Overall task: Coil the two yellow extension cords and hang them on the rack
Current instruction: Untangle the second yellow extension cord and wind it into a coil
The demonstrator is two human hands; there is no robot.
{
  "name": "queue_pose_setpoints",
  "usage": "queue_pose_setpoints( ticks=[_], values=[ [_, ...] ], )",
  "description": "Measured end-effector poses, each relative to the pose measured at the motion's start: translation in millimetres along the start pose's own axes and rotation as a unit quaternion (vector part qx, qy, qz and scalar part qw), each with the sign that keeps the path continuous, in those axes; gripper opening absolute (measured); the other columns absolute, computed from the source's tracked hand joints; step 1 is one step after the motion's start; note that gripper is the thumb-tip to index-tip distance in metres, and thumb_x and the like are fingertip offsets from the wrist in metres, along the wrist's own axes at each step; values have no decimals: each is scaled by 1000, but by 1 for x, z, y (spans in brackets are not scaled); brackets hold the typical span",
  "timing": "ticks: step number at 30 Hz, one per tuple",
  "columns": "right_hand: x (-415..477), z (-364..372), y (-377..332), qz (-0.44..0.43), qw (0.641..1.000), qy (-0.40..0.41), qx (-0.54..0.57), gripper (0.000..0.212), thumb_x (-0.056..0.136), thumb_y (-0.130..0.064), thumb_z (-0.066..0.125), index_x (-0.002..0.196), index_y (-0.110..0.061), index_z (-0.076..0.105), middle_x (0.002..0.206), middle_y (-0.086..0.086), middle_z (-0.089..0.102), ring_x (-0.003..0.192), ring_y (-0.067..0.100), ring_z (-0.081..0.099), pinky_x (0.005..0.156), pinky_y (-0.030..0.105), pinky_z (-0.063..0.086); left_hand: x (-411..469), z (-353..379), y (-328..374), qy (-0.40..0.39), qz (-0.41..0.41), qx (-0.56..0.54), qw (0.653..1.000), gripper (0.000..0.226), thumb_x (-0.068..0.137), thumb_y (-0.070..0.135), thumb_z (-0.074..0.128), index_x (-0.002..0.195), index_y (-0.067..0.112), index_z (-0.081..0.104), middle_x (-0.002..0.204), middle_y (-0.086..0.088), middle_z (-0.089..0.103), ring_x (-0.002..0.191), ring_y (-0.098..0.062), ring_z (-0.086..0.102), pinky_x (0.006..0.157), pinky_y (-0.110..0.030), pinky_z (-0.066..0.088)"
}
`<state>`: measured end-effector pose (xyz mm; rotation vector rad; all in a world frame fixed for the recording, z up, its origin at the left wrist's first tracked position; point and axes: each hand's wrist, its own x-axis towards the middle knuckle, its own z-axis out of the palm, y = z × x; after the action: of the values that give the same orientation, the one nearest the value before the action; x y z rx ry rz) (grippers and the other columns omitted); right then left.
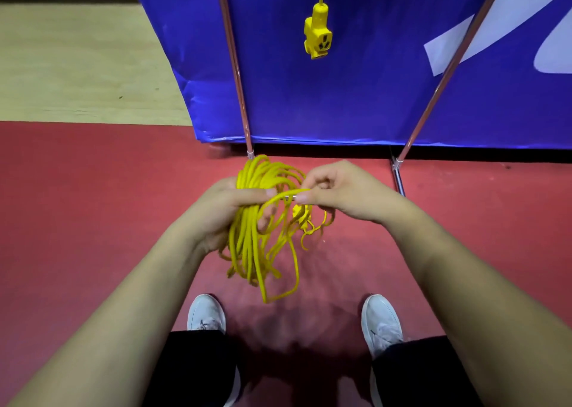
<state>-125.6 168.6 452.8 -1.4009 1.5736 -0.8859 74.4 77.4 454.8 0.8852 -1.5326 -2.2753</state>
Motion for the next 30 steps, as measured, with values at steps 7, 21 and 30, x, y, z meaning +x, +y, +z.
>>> queue_pose_setpoints(
  ticks=[7,21,30],
  values=[
    [-9,-9,63,64,984,79,149,6,91,-7,62,97,-6,63,65,9,57,60,22,52,66,37,46,-4,-14,8,42,-49,-57,996,14,76,12,60,75,1,68,65,-14,66,48,-20,61,49,-26,53],
    [-1,18,-20,-40,997,20,-65,29,88,-27,69,75,-2,66,55,6,50,51,5,40,51,26,33,-14,-8,11,-20,-50,-91,994,15,80,10,54,69,13,64,55,-2,47,37,-10,41,44,-21,34],
    [-9,-1,42,23,988,102,111,14,94,-16,60,92,-3,66,62,12,49,59,20,48,62,30,41,-11,-15,10,45,-89,-74,992,18,72,12,59,74,1,73,73,-19,71,61,-27,71,55,-32,59]
  ],
)
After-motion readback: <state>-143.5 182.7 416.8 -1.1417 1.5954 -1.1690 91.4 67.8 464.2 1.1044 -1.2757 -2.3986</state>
